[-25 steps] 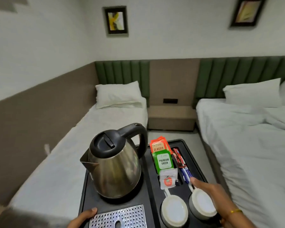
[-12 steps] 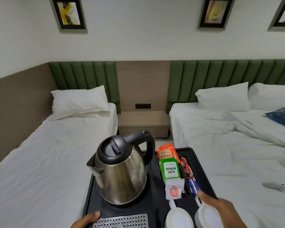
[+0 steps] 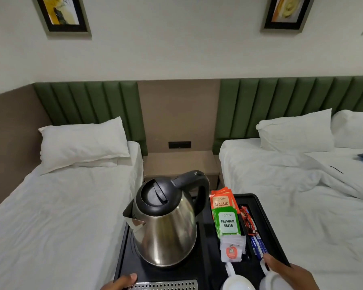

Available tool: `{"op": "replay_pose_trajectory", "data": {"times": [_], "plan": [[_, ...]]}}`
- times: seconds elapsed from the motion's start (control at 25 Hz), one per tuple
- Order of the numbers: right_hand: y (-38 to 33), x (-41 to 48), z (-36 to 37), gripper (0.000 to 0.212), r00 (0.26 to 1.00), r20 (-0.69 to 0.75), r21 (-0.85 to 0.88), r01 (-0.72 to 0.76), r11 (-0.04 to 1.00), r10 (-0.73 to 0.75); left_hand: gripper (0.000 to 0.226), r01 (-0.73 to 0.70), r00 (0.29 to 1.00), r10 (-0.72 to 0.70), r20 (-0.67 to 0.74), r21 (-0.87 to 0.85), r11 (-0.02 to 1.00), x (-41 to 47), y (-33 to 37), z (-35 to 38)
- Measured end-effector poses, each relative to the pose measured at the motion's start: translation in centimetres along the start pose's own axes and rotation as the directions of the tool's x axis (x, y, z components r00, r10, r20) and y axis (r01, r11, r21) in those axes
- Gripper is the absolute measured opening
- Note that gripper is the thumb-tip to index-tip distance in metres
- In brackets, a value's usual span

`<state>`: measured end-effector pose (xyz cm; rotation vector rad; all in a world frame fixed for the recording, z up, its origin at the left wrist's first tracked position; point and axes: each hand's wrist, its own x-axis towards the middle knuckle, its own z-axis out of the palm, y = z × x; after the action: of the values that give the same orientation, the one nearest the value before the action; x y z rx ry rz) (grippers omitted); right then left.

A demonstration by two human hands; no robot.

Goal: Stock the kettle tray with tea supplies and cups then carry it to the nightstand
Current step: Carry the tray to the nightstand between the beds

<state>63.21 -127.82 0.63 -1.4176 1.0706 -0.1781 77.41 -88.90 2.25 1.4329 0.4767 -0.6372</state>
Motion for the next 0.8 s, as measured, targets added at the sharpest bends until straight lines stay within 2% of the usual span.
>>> {"op": "replay_pose_trajectory", "data": {"times": [0.08,0.2,0.28,0.44,0.52,0.6,0.64,0.72,0.8], "plan": [[-2.2,3.2,2.0,0.021,1.0,-0.026,0.019,-0.007,1.0,0.008,0.01,-0.064,0.997,0.06,0.055,0.088,0.994,1.8,3.2,0.3],[-5.5,7.2,4.8,0.021,1.0,0.005,0.016,-0.001,1.0,0.001,0.018,-0.178,0.984,0.179,0.008,0.179,0.968,5.9,7.2,1.1],[-7.5,9.7,6.8,0.019,1.0,-0.007,0.015,0.0,1.0,0.001,0.019,-0.208,0.977,0.202,0.062,0.118,0.971,8.6,10.3,2.0],[-11.9,16.4,10.2,0.02,1.0,-0.02,0.031,-0.001,1.0,0.002,0.013,-0.136,0.982,0.132,0.134,0.023,0.99,14.9,15.9,4.8],[-14.0,20.5,12.0,0.017,1.0,-0.008,0.016,-0.003,1.0,0.004,0.031,-0.111,0.985,0.108,0.134,0.019,0.994,18.5,17.5,5.9],[-16.2,24.3,13.8,0.016,1.0,0.001,0.001,0.018,1.0,-0.018,0.056,-0.162,0.976,0.148,0.161,0.079,0.984,22.2,19.1,6.9],[-17.1,26.5,14.7,0.015,1.0,0.003,0.002,0.027,1.0,-0.027,0.056,-0.191,0.968,0.173,0.182,0.087,0.978,24.1,19.8,7.5],[-18.9,31.1,16.4,0.016,1.0,0.002,-0.009,0.028,1.0,-0.028,0.039,-0.21,0.952,0.183,0.243,0.089,0.974,27.5,22.0,9.2],[-21.2,35.9,18.3,0.016,0.997,0.036,-0.015,0.072,0.997,-0.072,0.03,-0.239,0.953,0.217,0.21,0.086,0.967,31.9,23.8,10.9]]}}
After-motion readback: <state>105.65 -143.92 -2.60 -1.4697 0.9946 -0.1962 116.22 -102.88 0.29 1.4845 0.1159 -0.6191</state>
